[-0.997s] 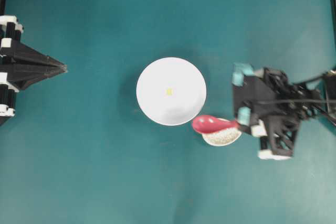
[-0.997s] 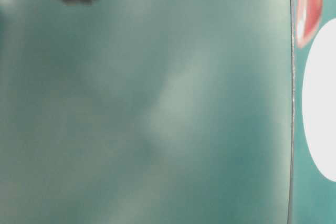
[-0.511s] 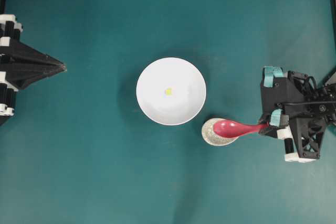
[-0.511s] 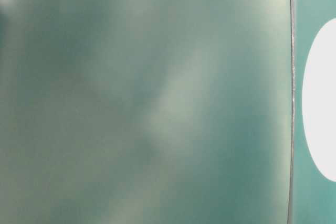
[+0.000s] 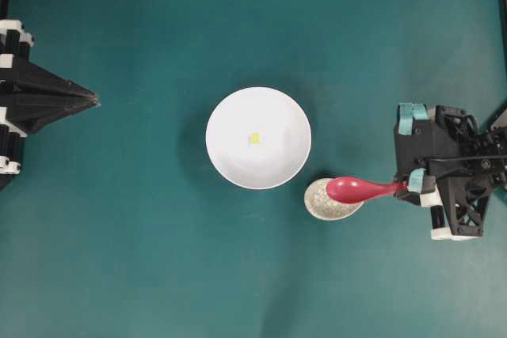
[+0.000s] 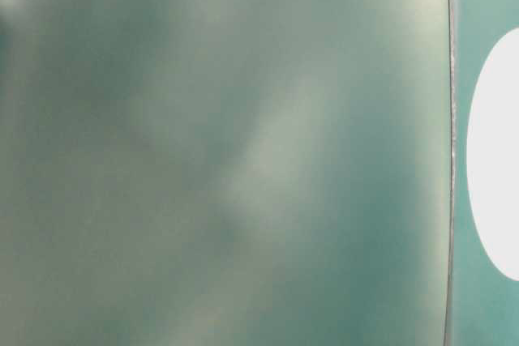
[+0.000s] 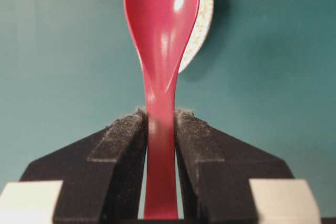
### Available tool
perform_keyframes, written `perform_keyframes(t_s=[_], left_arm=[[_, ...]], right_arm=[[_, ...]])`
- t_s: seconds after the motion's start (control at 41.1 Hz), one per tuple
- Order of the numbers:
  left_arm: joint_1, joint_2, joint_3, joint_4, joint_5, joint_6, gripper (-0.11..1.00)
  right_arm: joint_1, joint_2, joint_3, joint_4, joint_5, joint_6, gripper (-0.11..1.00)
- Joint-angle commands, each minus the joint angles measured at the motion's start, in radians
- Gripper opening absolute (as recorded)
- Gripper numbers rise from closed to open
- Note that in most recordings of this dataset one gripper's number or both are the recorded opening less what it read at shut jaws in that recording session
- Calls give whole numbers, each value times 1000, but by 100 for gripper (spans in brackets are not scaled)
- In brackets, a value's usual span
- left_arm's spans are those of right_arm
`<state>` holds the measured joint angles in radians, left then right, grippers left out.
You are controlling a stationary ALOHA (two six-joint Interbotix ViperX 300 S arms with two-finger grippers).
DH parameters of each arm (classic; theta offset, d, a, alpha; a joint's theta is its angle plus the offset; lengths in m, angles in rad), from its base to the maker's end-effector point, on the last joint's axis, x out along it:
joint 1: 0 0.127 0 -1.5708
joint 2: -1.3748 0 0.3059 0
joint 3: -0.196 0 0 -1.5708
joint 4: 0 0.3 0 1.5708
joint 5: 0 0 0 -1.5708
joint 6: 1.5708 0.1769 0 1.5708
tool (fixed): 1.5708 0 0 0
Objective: Scoop the yellow hexagonal prism block from the bowl with a spoon using the right arm.
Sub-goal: 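Lower the red spoon's bowl toward the white spoon rest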
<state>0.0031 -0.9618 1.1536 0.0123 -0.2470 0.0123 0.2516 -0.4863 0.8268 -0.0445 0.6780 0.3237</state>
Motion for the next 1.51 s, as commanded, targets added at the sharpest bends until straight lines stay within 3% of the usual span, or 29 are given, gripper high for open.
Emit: perform_keyframes(t_s=[0.0, 0.243, 0.535, 0.754, 1.191, 1.337, 1.483], left_arm=[[0, 5, -29, 3, -9, 0, 6], [0, 5, -29, 3, -9, 0, 6], [0, 5, -29, 3, -9, 0, 6], [0, 5, -29, 3, -18, 0, 6], [0, 9, -29, 3, -26, 0, 6], [0, 9, -29, 3, -26, 0, 6], [0, 9, -29, 3, -26, 0, 6]], right_arm=[[3, -11, -12, -5, -9, 3, 24], [5, 3, -11, -5, -9, 5, 25], [3, 61, 6, -2, -29, 5, 44], [5, 75, 29, 0, -101, 5, 45], [3, 74, 29, 5, -101, 9, 45], [3, 75, 29, 26, -106, 69, 46], [5, 75, 29, 41, -107, 199, 47]])
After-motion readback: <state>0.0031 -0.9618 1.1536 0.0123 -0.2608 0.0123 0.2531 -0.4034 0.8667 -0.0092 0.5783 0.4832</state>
